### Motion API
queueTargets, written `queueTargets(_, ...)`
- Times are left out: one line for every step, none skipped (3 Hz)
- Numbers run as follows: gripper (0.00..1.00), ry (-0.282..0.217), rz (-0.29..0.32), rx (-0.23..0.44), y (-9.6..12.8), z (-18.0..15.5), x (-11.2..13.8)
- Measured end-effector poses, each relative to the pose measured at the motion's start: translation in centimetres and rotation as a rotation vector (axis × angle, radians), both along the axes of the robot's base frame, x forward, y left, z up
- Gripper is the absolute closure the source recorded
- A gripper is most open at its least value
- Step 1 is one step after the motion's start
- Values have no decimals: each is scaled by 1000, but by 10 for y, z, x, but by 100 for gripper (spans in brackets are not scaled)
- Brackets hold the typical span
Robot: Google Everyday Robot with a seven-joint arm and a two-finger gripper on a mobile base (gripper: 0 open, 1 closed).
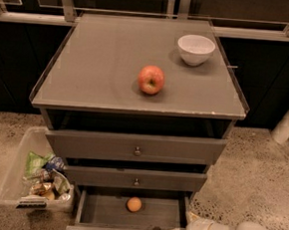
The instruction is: Pick orange from bottom drawer and place on counter
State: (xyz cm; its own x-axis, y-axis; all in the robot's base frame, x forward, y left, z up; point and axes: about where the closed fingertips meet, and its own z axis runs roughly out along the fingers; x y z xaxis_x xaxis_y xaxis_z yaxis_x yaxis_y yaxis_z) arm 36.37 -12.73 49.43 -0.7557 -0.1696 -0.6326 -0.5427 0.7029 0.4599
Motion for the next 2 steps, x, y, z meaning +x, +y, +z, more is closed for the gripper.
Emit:
queueTargets(0, -148, -11, 62, 3, -17, 18)
queueTargets(0, -141, -6, 115, 17, -38, 9)
